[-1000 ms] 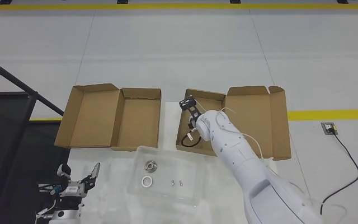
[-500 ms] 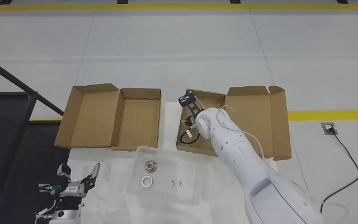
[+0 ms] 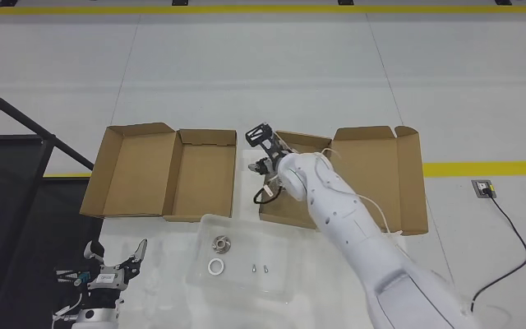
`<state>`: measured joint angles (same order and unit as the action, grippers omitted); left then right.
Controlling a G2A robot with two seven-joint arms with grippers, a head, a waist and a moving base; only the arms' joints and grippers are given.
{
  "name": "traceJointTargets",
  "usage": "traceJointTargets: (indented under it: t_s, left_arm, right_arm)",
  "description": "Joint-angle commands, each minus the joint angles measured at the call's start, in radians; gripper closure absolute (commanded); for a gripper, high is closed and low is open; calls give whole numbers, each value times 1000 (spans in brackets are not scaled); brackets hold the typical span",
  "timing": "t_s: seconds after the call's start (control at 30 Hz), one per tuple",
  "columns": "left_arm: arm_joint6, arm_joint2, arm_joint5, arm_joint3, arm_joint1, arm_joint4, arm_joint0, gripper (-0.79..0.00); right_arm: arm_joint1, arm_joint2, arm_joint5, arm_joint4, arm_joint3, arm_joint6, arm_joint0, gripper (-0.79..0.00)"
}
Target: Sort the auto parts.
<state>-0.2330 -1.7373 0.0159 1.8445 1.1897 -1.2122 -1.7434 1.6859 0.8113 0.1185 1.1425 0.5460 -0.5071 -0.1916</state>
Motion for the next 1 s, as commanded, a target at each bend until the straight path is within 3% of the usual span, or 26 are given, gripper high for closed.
traceJointTargets:
  t_s: [0.0, 0.13, 0.27, 0.4, 0.6, 0.97]
  left_arm:
    - [0, 0, 0, 0, 0, 0, 0, -785]
    - [0, 0, 0, 0, 0, 0, 0, -785]
    - [0, 0, 0, 0, 0, 0, 0, -785]
    - [0, 0, 0, 0, 0, 0, 0, -785]
    - [0, 0, 0, 0, 0, 0, 0, -785]
    - [0, 0, 0, 0, 0, 0, 0, -785]
  right_arm:
    - [-27, 26, -9, 31, 139, -34, -57, -785]
    - [-99, 124, -14, 121, 527, -154, -257, -785]
    - [-162, 240, 52, 198, 949, -316, -517, -785]
    - [-193, 293, 153, 214, 1188, -436, -685, -785]
    - [-211, 274, 268, 202, 1312, -623, -784, -785]
    - [-211, 274, 268, 202, 1312, -623, -784, -785]
